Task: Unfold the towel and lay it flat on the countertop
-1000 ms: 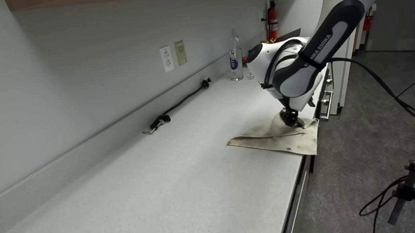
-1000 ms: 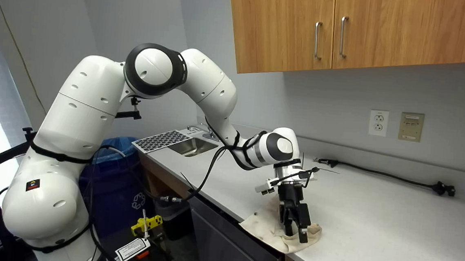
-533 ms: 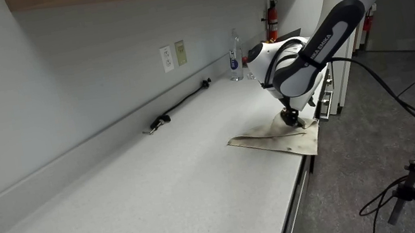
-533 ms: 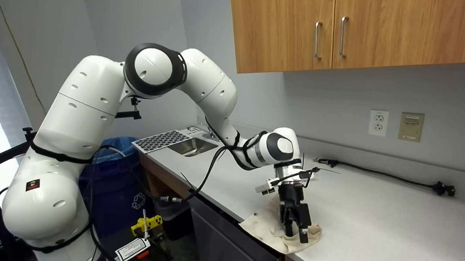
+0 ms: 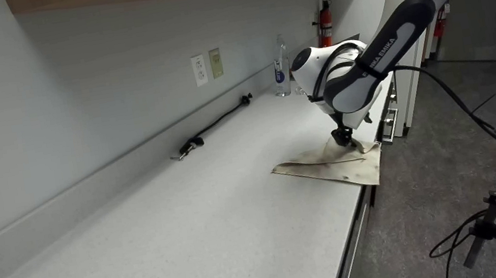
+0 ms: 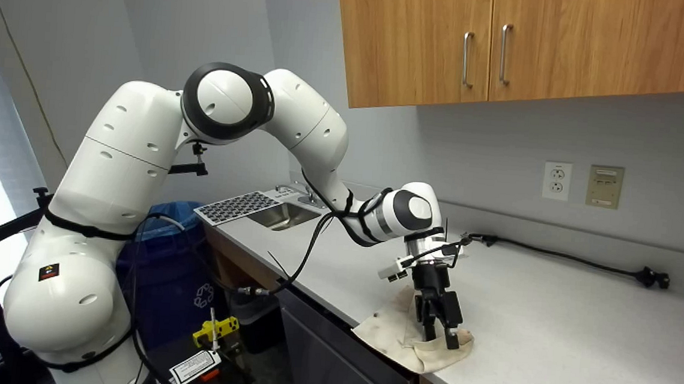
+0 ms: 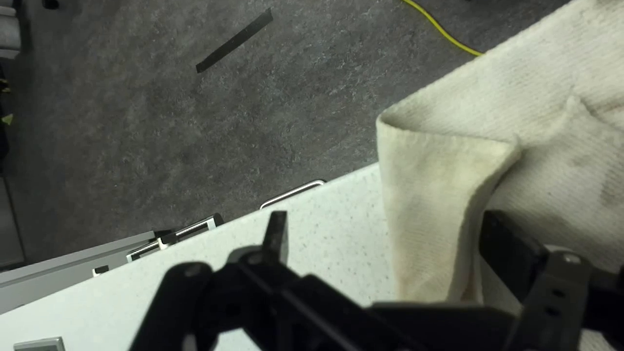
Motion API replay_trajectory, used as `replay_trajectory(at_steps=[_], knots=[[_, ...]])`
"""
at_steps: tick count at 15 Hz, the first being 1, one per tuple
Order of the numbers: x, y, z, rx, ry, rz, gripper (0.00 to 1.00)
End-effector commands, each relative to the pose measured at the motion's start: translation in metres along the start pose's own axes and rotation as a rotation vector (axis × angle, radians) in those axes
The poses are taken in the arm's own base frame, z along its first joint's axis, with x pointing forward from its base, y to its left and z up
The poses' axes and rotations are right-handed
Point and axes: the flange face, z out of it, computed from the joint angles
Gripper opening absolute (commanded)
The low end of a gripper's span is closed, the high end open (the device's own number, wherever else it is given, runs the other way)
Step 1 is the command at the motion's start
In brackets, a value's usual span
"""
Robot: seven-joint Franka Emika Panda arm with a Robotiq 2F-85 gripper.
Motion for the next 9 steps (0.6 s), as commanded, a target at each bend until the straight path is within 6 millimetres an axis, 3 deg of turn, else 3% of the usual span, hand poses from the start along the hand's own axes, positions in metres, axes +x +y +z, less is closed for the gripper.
replay_trajectory(at_steps=[1, 3, 4, 9], knots=[[-0.001, 0.001, 0.002, 0.007, -0.003, -0.002, 1.0], [-0.004, -0.002, 0.005, 0.028, -0.017, -0.019, 1.0], [-0.005, -0.003, 0.006, 0.043, -0.023, -0.033, 0.82], [-0.006, -0.01, 0.005, 0.053, -0.03, -0.083, 0.42]])
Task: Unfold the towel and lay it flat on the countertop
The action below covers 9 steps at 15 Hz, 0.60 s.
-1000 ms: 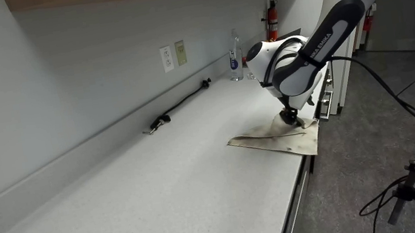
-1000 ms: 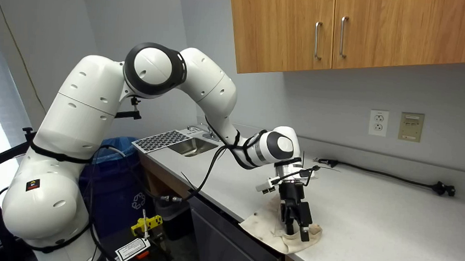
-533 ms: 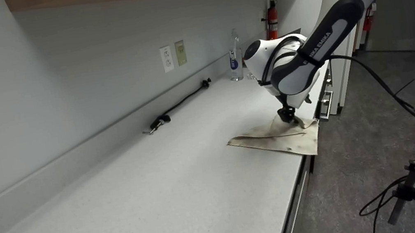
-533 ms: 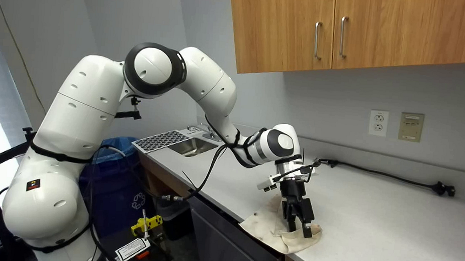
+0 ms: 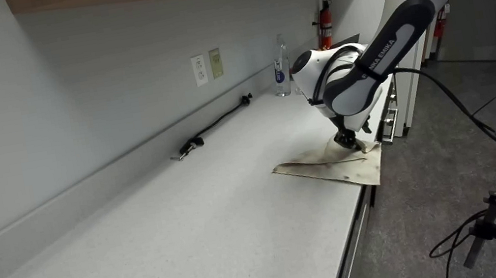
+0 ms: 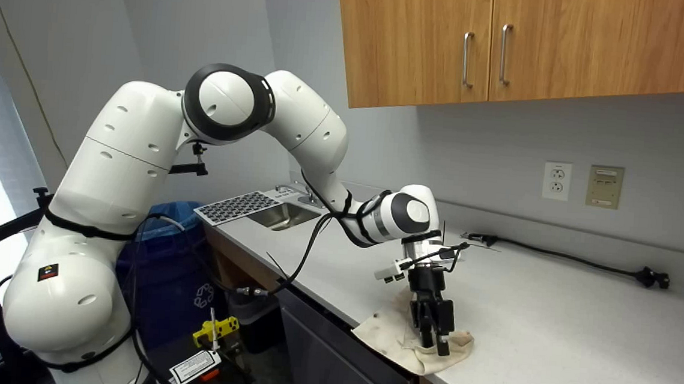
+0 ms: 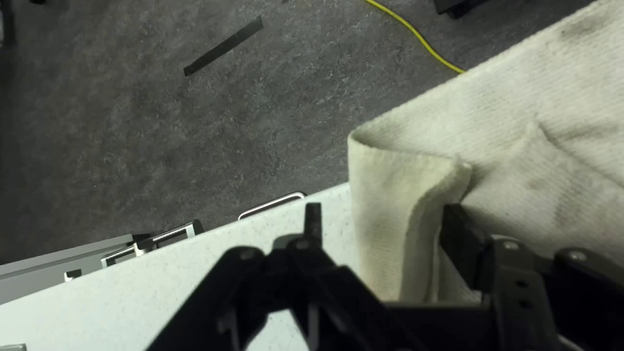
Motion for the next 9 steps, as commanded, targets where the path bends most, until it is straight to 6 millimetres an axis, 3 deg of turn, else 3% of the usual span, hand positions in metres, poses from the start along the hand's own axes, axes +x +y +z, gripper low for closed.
replay_trajectory(at_steps=[1, 5, 6, 9], knots=[[-0.0004, -0.0011, 0.0007, 0.027, -0.01, -0.035, 0.35], [0.0004, -0.0004, 0.0001, 0.03, -0.012, -0.032, 0.05], [0.0006, -0.0003, -0.0001, 0.03, -0.012, -0.032, 0.0], [0.0015, 0.0016, -0.0017, 0.025, -0.011, -0.026, 0.0]])
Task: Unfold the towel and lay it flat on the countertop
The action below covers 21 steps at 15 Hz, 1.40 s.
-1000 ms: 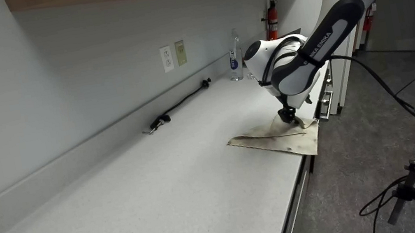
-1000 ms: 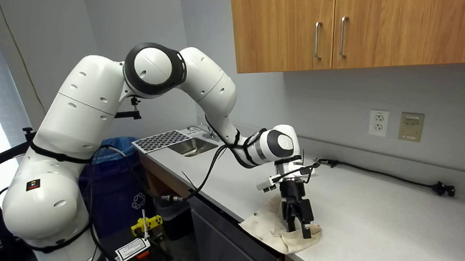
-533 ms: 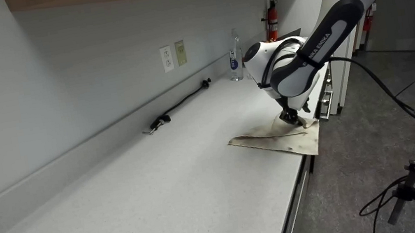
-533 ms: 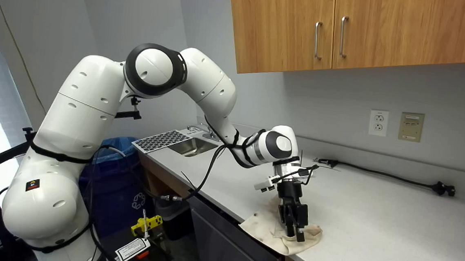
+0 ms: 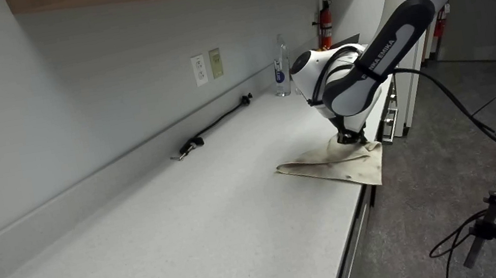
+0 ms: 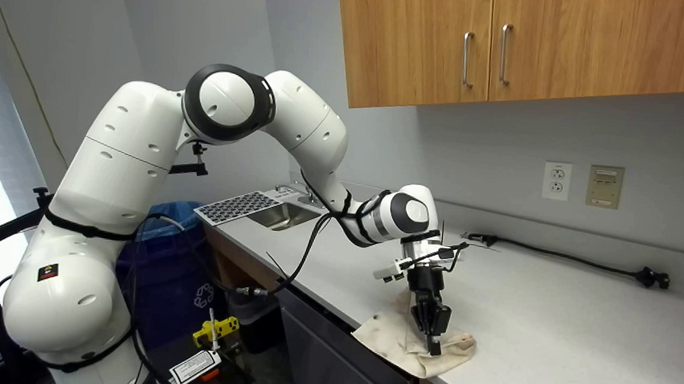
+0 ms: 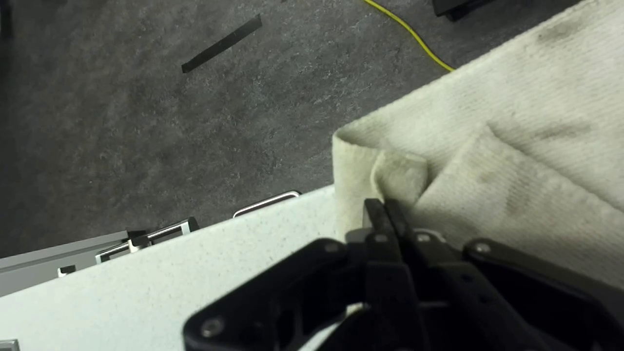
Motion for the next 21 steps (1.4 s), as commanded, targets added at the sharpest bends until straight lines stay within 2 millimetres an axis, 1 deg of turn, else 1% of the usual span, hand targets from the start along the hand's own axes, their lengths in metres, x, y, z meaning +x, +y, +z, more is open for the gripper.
replay_trajectory(at_steps=[1, 3, 5, 10, 13, 14, 15, 20, 21], knots=[[0.002, 0.006, -0.001, 0.023, -0.011, -0.005, 0.0], [0.004, 0.01, -0.002, 0.02, -0.009, 0.012, 0.0], [0.008, 0.021, -0.002, -0.014, 0.006, 0.055, 0.0], [0.025, 0.061, -0.006, -0.123, 0.061, 0.211, 0.0], [0.034, 0.075, -0.005, -0.213, 0.091, 0.279, 0.0], [0.035, 0.076, -0.003, -0.234, 0.086, 0.288, 0.27], [0.035, 0.077, -0.002, -0.253, 0.077, 0.294, 0.28], [0.034, 0.07, 0.003, -0.285, 0.029, 0.28, 0.64], [0.033, 0.068, 0.002, -0.277, 0.023, 0.27, 0.73]])
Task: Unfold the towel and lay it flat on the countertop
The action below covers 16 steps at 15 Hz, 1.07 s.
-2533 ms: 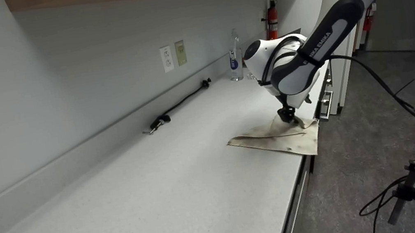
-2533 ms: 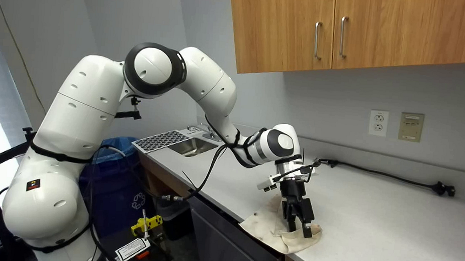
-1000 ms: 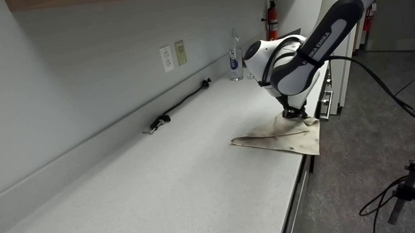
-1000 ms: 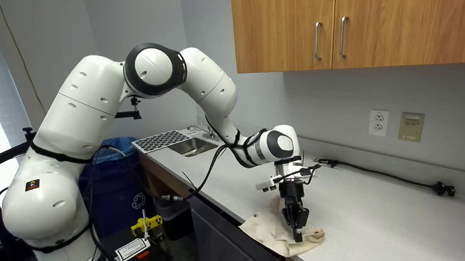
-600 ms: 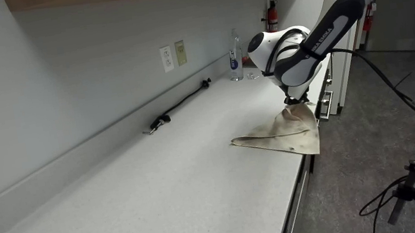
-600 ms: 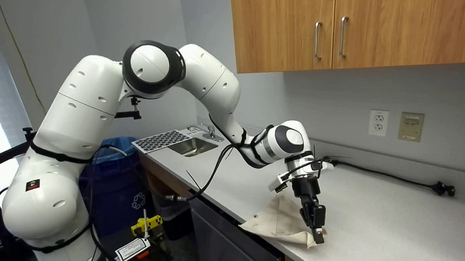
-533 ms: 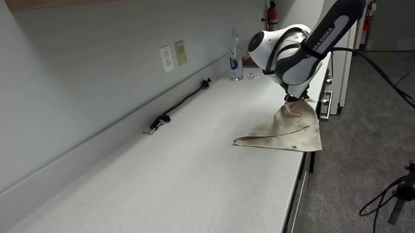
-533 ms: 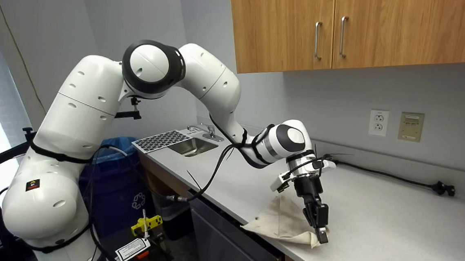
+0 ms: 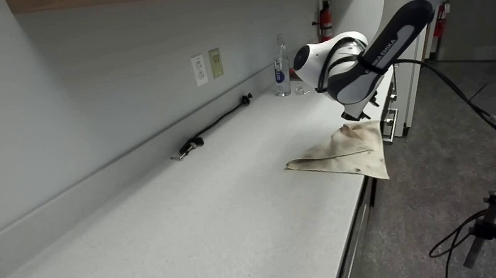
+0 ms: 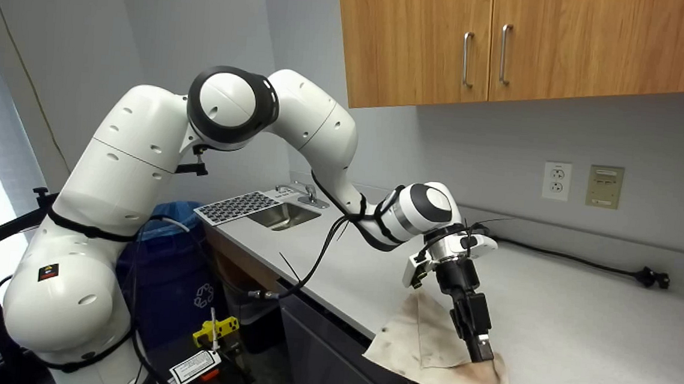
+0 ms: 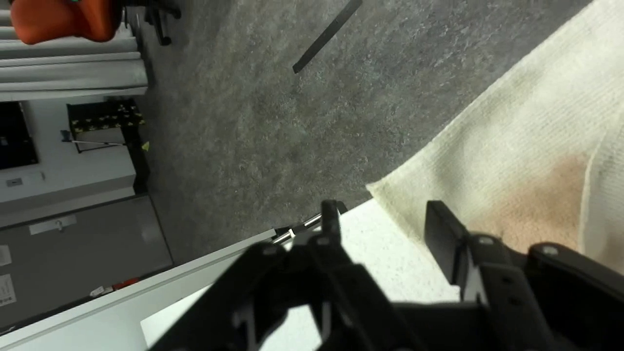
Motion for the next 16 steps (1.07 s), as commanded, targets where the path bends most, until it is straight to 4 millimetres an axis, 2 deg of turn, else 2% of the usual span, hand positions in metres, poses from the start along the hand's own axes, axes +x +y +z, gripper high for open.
replay_trajectory(at_steps=[1, 4, 6, 8, 12, 16], knots=[[0.003, -0.006, -0.007, -0.009, -0.01, -0.019, 0.8], [-0.006, -0.012, -0.02, 0.093, -0.027, -0.071, 1.0], [-0.011, -0.015, -0.028, 0.156, -0.036, -0.107, 1.0], [-0.011, -0.008, -0.032, 0.231, -0.035, -0.155, 1.0], [-0.012, 0.022, -0.031, 0.339, -0.027, -0.269, 1.0], [-0.022, 0.054, -0.026, 0.389, -0.025, -0.369, 1.0]])
